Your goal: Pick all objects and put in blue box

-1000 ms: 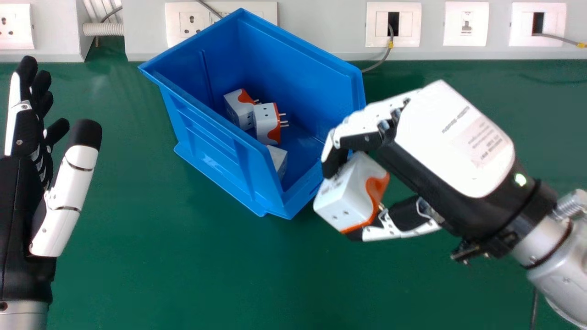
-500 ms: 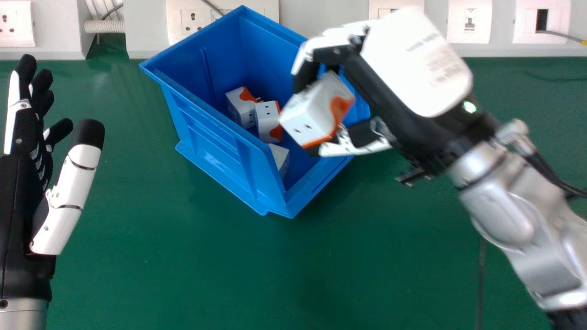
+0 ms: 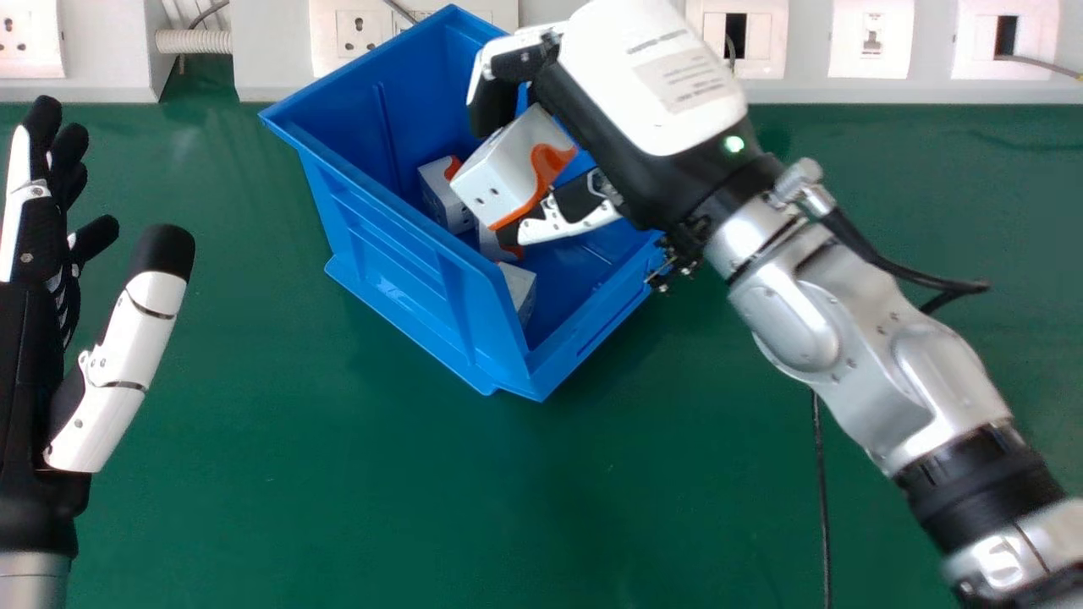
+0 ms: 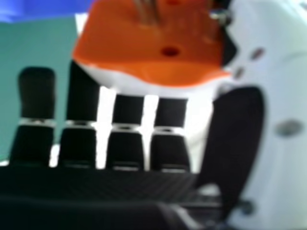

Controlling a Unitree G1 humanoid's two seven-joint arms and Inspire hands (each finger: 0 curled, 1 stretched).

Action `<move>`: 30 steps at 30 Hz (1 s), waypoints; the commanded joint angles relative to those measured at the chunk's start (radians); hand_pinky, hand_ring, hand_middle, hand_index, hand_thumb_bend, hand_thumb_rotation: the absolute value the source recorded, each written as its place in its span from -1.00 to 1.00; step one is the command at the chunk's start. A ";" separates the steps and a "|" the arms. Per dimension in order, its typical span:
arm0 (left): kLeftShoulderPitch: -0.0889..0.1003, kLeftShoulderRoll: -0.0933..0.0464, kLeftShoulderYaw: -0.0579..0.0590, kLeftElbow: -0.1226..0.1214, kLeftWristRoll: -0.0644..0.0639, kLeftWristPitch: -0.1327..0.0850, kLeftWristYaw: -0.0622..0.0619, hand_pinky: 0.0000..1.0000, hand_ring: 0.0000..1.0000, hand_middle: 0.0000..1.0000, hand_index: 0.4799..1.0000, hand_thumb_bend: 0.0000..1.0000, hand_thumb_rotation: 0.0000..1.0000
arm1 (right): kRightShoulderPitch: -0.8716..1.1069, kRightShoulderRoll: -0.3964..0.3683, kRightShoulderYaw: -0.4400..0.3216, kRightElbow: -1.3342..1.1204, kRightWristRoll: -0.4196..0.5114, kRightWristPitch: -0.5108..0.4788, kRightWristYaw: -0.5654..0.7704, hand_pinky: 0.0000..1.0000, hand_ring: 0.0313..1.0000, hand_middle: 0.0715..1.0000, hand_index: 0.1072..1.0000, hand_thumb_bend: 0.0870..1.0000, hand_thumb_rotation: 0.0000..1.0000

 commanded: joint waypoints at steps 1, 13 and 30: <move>0.005 0.017 0.017 -0.017 0.005 -0.015 0.000 0.85 0.99 0.98 0.98 0.13 0.70 | -0.086 0.014 0.010 0.042 0.006 0.006 -0.037 -0.32 -0.19 -0.08 -0.16 -0.10 -1.00; 0.013 0.016 0.029 -0.011 -0.017 -0.014 -0.005 0.81 0.99 0.97 0.99 0.17 0.75 | -0.265 0.070 0.124 0.360 -0.037 0.100 -0.112 -0.32 -0.20 -0.08 -0.16 -0.10 -1.00; 0.024 0.010 0.026 -0.018 -0.037 -0.020 -0.004 0.72 0.97 0.95 1.00 0.15 0.77 | -0.327 0.145 0.239 0.594 -0.037 0.146 -0.193 -0.33 -0.16 -0.10 -0.19 -0.10 -1.00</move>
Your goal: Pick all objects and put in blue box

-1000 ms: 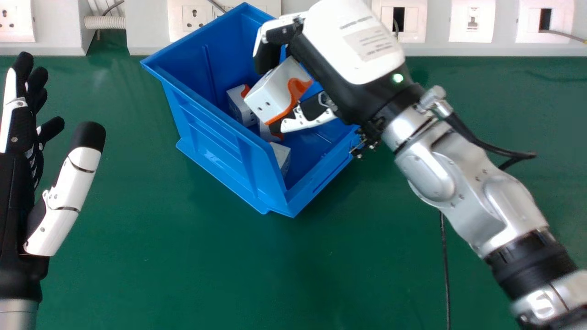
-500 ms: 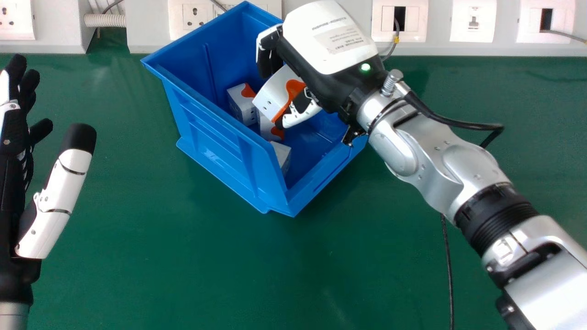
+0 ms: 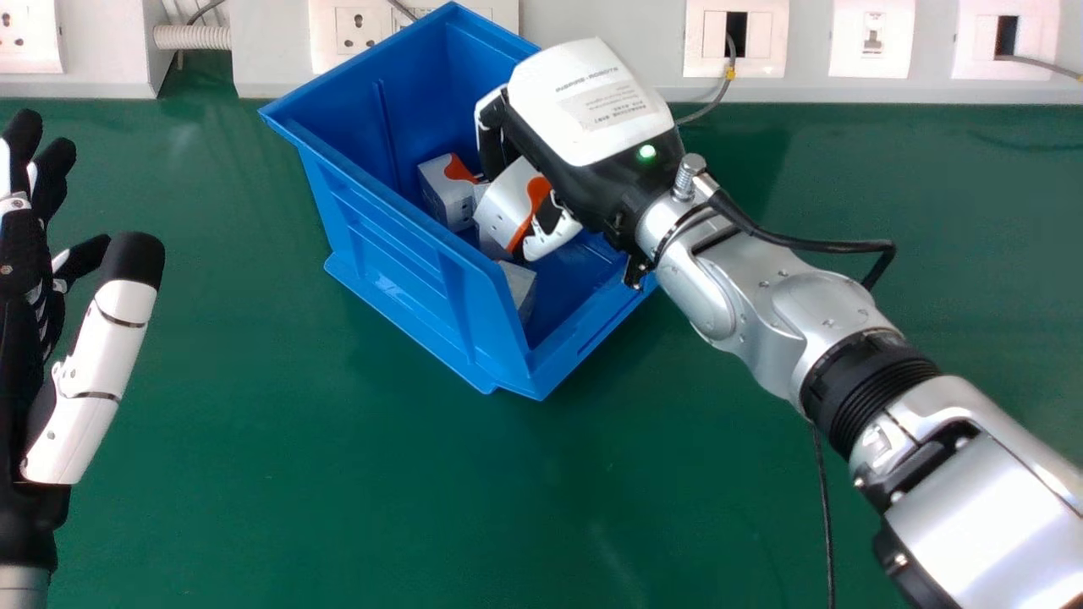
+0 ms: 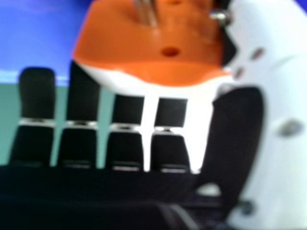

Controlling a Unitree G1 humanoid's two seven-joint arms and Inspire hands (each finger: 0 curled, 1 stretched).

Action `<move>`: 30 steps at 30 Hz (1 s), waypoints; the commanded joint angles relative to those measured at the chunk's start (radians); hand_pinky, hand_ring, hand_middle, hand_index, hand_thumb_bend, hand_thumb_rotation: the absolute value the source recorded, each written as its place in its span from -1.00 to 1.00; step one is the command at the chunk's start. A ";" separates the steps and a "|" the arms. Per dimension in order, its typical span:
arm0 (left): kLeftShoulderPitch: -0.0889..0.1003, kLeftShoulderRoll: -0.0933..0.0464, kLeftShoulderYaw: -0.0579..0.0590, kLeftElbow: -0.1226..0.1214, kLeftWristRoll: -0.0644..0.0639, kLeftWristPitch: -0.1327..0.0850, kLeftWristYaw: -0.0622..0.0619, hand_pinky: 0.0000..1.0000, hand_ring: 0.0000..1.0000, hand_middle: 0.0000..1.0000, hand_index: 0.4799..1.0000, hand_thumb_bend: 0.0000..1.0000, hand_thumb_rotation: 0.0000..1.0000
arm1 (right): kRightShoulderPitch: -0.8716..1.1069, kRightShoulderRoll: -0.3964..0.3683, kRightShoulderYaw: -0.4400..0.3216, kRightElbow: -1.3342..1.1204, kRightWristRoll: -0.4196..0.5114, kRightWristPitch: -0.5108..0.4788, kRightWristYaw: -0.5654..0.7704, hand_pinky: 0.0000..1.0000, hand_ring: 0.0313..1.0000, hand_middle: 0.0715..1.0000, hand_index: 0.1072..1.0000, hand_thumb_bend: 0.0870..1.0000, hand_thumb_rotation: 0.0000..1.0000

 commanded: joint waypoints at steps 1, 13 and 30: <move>0.004 0.003 0.003 -0.020 -0.003 -0.022 0.001 0.72 0.97 0.95 1.00 0.15 0.77 | -0.045 0.013 0.009 0.001 0.006 -0.001 -0.032 -0.33 -0.16 -0.10 -0.19 -0.10 -1.00; 0.027 -0.014 0.001 -0.042 0.005 -0.014 0.007 0.69 0.96 0.95 1.00 0.14 0.77 | -0.008 0.021 0.071 0.041 0.003 0.030 -0.030 -0.33 -0.14 -0.10 -0.23 -0.10 -1.00; 0.028 -0.022 -0.010 -0.074 0.012 0.014 0.010 0.66 0.95 0.95 1.00 0.11 0.77 | 0.009 0.033 0.075 0.040 0.021 0.024 -0.038 -0.32 -0.17 -0.10 -0.20 -0.09 -1.00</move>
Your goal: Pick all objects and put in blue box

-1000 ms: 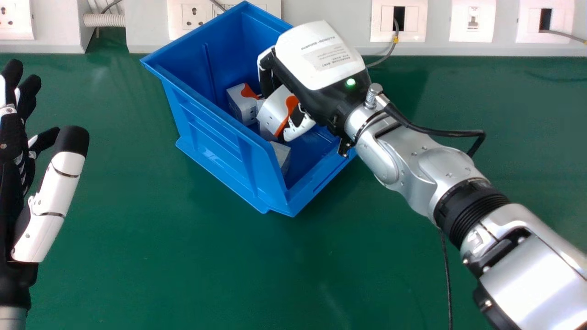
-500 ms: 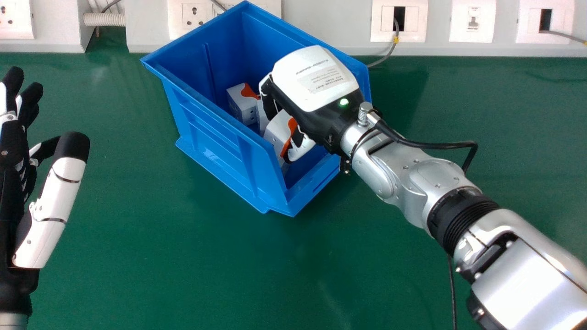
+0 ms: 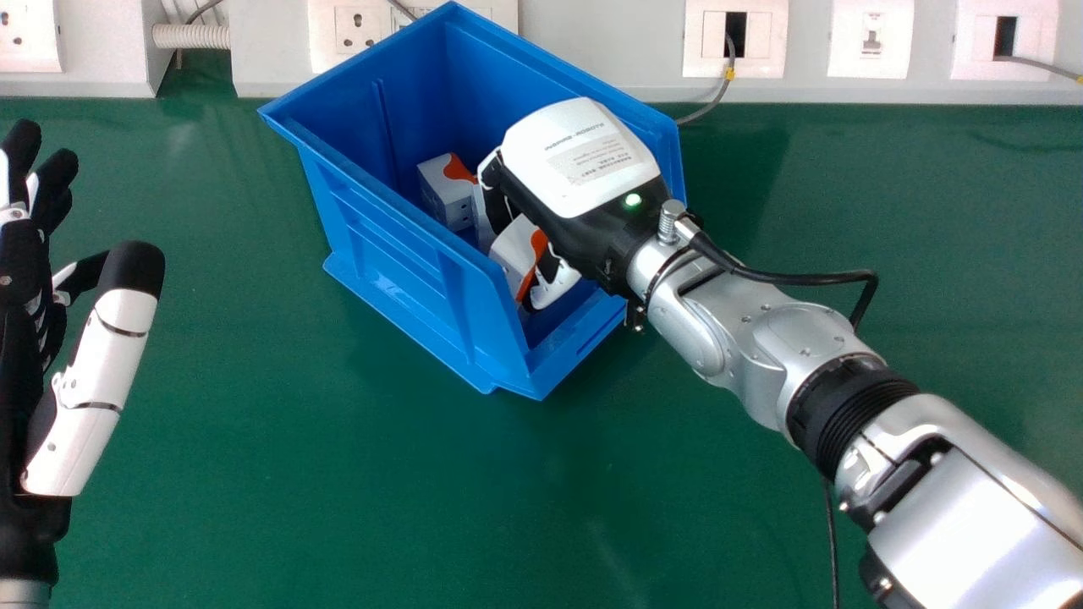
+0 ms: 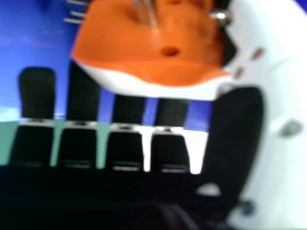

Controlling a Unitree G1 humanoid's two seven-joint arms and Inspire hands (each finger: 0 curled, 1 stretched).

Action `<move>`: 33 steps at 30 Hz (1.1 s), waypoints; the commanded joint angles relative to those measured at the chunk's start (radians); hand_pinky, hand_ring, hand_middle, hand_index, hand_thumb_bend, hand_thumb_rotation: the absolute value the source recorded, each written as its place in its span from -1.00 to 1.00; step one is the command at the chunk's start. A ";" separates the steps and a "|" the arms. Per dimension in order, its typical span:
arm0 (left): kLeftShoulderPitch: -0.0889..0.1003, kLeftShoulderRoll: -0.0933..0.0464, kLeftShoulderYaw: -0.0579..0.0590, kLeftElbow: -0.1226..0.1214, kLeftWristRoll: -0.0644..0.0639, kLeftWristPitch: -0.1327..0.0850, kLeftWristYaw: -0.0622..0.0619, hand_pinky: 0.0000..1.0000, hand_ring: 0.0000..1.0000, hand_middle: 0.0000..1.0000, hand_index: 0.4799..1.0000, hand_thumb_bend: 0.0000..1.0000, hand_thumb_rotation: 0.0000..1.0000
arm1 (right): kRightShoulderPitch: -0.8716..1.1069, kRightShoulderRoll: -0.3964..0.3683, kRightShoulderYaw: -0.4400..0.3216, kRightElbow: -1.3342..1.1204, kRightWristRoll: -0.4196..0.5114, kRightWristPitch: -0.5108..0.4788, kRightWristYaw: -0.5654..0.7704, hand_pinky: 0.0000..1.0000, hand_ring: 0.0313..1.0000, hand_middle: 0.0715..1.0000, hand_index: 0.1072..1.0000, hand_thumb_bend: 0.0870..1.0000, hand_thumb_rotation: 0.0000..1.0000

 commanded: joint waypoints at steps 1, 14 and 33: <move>-0.003 0.000 0.000 -0.032 0.004 0.003 0.007 0.66 0.95 0.95 1.00 0.11 0.77 | -0.008 0.002 -0.006 -0.008 0.015 0.000 -0.027 -0.32 -0.17 -0.10 -0.20 -0.09 -1.00; 0.002 0.005 -0.001 -0.036 0.018 -0.002 0.007 0.66 0.95 0.94 1.00 0.15 0.77 | -0.006 0.022 -0.025 -0.006 0.035 0.004 -0.082 -0.32 -0.19 -0.09 -0.17 -0.10 -1.00; 0.009 0.002 0.002 -0.029 0.013 -0.009 0.007 0.71 0.95 0.94 1.00 0.17 0.78 | -0.004 0.032 -0.053 -0.007 0.100 0.012 0.042 0.19 0.49 0.54 0.43 0.48 -0.99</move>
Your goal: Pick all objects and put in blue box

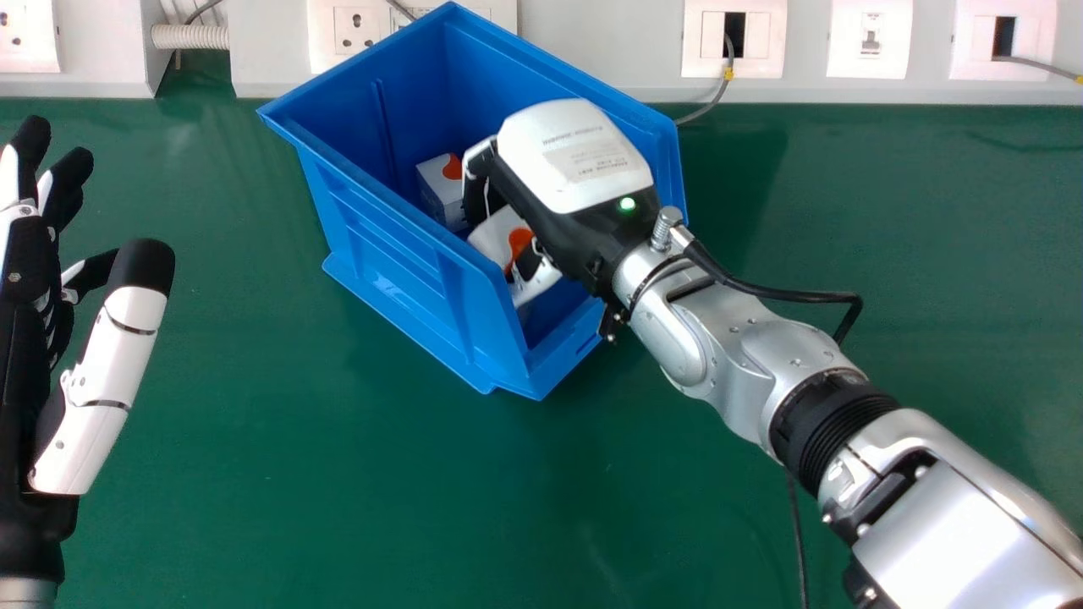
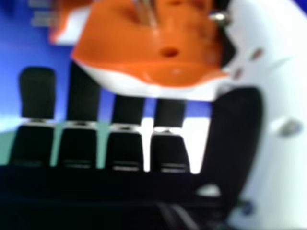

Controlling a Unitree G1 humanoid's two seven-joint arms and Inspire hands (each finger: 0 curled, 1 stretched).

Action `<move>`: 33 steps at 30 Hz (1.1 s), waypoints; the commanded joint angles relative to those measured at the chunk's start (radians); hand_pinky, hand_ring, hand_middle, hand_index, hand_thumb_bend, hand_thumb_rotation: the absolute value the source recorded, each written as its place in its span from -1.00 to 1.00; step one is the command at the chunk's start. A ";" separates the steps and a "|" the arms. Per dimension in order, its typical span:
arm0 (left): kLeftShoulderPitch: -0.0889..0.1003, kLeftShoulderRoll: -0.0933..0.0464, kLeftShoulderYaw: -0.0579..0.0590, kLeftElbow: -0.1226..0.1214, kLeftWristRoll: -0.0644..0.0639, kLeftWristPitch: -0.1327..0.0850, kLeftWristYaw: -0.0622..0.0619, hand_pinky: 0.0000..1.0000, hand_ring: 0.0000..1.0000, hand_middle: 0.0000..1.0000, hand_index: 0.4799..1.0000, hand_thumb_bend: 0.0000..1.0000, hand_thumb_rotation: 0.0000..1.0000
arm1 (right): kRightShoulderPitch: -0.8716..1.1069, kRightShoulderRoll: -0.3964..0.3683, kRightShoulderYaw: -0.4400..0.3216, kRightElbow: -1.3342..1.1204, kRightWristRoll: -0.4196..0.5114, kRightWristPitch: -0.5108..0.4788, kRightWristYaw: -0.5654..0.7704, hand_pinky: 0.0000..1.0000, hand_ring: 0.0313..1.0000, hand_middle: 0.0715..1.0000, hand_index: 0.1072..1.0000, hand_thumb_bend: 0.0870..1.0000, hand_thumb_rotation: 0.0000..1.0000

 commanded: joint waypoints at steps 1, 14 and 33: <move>-0.001 0.002 0.007 -0.016 0.002 -0.022 0.006 0.71 0.95 0.94 1.00 0.17 0.78 | -0.031 0.002 0.004 -0.007 -0.002 0.022 0.011 0.23 0.53 0.58 0.48 0.51 -0.98; -0.007 0.003 0.005 -0.012 0.001 -0.019 0.007 0.71 0.96 0.94 1.00 0.19 0.78 | -0.033 -0.005 0.025 -0.023 -0.023 0.049 0.020 0.57 0.89 0.99 0.95 0.63 -0.79; -0.020 0.011 0.003 0.000 0.013 -0.031 0.005 0.71 0.96 0.94 1.00 0.20 0.77 | -0.027 -0.044 0.011 -0.137 -0.020 0.078 0.037 0.66 0.93 1.00 0.97 0.65 -0.75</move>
